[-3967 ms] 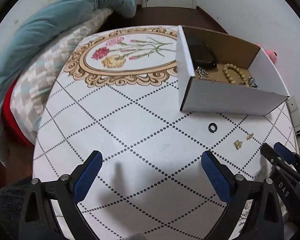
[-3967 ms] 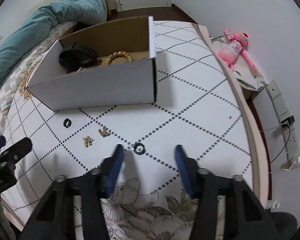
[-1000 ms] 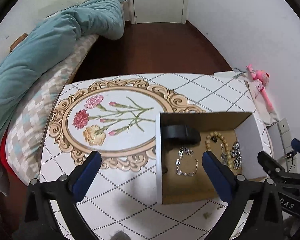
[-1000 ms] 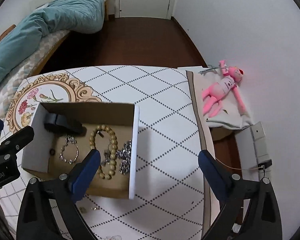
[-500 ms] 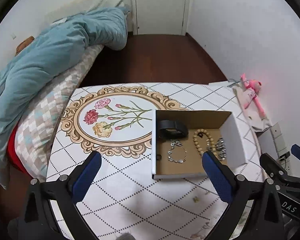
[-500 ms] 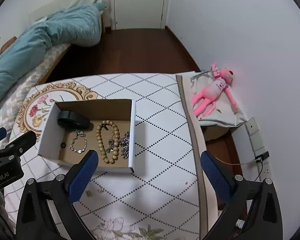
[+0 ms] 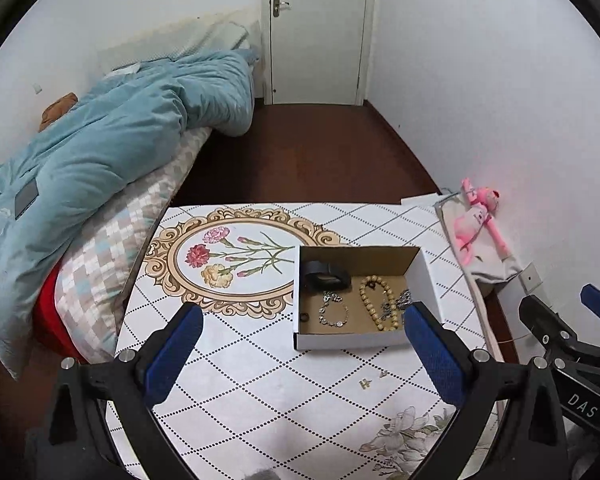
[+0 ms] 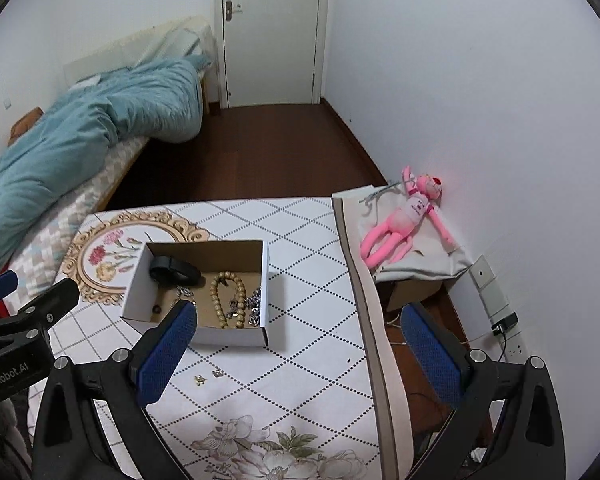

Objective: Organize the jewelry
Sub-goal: 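Lift both tools away from the box, then lower both open tools toward the small gold earrings on the table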

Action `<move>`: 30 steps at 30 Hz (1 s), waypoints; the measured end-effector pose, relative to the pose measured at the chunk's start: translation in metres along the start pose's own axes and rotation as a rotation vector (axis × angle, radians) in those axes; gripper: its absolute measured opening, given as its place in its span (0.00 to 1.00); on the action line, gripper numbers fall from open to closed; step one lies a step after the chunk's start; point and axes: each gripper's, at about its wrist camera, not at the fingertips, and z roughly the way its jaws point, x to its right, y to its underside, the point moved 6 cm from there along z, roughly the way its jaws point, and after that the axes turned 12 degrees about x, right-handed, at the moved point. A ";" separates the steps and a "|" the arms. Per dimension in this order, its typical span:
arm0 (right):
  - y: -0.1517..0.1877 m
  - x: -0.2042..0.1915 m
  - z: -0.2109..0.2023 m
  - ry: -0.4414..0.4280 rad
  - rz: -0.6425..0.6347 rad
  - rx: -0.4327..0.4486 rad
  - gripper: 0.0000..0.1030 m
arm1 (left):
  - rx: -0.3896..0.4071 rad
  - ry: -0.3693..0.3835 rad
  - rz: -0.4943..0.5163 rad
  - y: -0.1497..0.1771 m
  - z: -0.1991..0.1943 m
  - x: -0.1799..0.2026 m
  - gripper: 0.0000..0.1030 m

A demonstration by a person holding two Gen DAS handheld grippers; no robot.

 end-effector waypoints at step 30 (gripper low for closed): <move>0.157 -0.065 0.112 -0.227 0.003 -0.316 0.57 | -0.391 -0.144 0.055 0.169 0.093 -0.037 1.00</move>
